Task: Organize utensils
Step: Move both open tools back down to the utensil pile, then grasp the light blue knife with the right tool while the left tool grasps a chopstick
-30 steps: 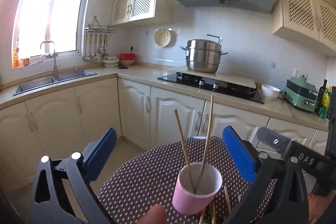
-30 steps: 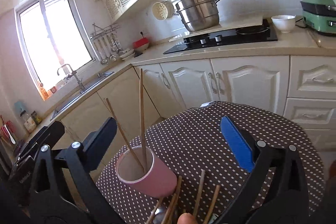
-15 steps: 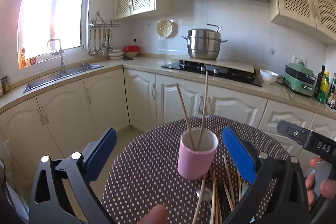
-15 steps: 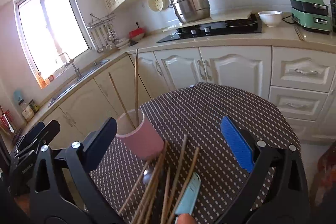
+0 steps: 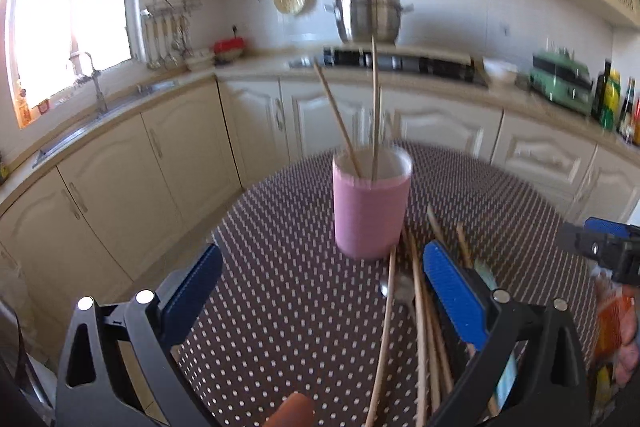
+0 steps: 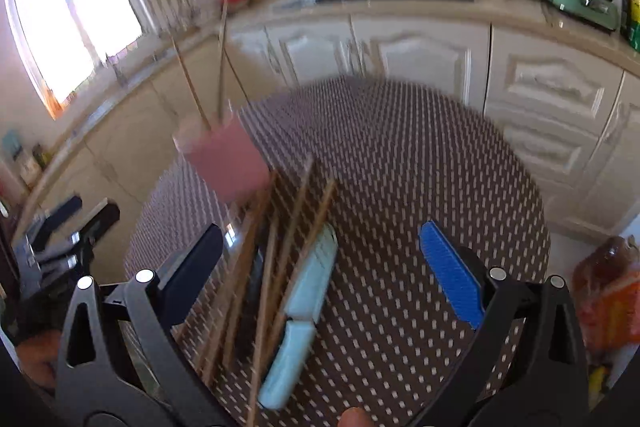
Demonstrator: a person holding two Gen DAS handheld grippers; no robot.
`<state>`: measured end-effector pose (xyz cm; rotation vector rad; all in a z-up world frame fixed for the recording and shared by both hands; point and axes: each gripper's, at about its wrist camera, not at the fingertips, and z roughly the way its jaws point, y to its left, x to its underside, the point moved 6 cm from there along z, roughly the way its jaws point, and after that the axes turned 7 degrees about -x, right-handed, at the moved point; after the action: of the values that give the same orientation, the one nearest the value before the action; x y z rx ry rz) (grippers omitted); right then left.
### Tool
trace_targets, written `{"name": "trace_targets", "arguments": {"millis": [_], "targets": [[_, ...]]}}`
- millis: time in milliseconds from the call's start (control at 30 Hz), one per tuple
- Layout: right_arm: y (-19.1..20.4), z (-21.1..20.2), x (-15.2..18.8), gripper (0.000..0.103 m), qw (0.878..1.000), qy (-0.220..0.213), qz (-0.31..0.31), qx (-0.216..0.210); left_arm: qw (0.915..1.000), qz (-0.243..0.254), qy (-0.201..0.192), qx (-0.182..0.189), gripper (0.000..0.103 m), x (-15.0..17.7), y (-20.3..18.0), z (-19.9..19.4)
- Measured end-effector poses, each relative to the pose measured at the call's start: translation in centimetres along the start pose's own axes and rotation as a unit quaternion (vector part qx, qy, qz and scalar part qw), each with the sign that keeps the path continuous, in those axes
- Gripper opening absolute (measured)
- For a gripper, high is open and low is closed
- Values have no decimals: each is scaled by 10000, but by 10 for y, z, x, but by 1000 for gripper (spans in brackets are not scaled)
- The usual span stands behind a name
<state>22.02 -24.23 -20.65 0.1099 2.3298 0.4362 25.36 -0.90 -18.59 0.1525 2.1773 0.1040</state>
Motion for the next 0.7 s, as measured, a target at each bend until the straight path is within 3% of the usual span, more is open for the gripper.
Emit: {"name": "trace_targets", "arguments": {"millis": [233, 533, 700], "targets": [[1, 46, 62, 97, 9933, 1096, -244, 279, 9959, 325, 843, -30, 99, 44, -5, 48], [4, 63, 92, 94, 9847, 1399, -703, 761, 9916, 534, 1180, -15, 99, 70, -9, 64], [-3, 56, 93, 72, 9831, 1398, -797, 872, 9890, 687, 1313, -11, 99, 79, -14, 69]]}}
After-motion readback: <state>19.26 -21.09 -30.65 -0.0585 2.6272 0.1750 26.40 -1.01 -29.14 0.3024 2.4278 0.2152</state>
